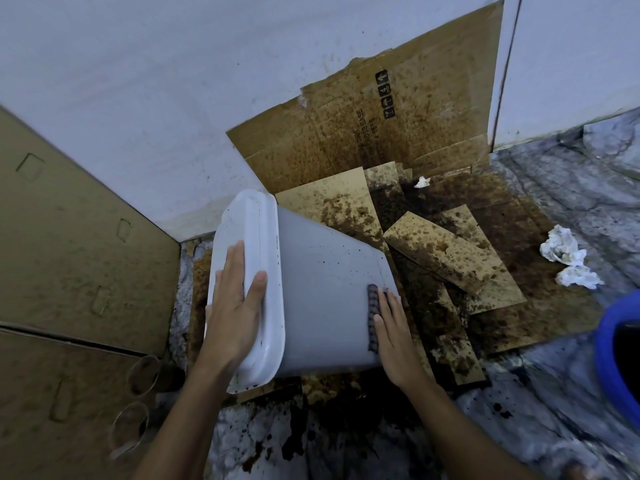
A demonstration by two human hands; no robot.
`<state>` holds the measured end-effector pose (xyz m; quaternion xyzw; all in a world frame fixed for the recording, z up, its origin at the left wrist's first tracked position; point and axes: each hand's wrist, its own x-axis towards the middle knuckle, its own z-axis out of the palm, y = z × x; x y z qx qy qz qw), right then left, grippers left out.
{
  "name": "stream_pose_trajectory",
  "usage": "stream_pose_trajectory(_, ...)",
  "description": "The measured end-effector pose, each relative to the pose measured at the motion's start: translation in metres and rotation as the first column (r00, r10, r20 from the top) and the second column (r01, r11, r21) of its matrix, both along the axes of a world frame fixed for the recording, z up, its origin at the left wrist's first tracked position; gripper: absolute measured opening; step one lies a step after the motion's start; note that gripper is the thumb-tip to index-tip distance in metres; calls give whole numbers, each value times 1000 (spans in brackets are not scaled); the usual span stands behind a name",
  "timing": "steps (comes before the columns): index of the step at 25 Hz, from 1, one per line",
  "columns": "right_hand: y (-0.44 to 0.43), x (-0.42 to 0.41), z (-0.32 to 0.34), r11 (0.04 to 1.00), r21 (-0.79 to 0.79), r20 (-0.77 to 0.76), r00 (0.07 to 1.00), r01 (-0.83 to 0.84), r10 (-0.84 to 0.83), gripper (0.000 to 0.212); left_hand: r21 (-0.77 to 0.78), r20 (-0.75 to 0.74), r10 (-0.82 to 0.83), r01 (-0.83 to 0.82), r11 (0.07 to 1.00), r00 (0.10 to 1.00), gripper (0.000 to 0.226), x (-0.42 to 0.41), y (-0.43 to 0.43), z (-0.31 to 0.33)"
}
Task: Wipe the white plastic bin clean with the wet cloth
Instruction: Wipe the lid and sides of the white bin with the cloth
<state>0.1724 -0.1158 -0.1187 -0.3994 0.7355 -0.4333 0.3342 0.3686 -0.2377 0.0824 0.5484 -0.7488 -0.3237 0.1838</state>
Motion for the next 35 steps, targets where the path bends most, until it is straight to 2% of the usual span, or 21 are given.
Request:
stream_pose_trajectory(4, -3, 18, 33, 996, 14, 15, 996, -91, 90, 50, 4, 14, -5, 5, 1000, 1000, 59, -2, 0, 1)
stream_pose_trajectory(8, -13, 55, 96, 971, -121, -124, 974, -207, 192, 53, 3, 8, -9, 9, 1000, 1000, 53, -4, 0, 4)
stream_pose_trajectory(13, -20, 75, 131, 935, -222, -150, 957, -278, 249, 54, -2, 12, -6, 6, 1000, 1000, 51, -7, 2, 5)
stream_pose_trajectory(16, -19, 65, 110, 939, -215, -161, 958, -267, 235, 53, 21, -18, -1, 1, 1000, 1000, 54, -2, 0, 5)
stream_pose_trajectory(23, -5, 12, 11, 994, -81, -57, 996, -69, 65, 66, 40, -43, 8, -6, 999, 999, 60, 3, -1, 3)
stream_pose_trajectory(27, 0, -8, -16, 999, -41, 81, 997, 18, -14, 52, 42, -44, 11, -9, 999, 999, 66, 2, -2, 2)
stream_pose_trajectory(30, -4, -18, -25, 1000, 5, 120, 992, 29, -29, 50, 48, -51, 10, -7, 999, 999, 70, 4, -4, 1)
stream_pose_trajectory(35, -14, -25, -24, 998, 32, 63, 997, -52, 50, 50, 58, -72, 15, -11, 998, 997, 65, 7, -6, -2)
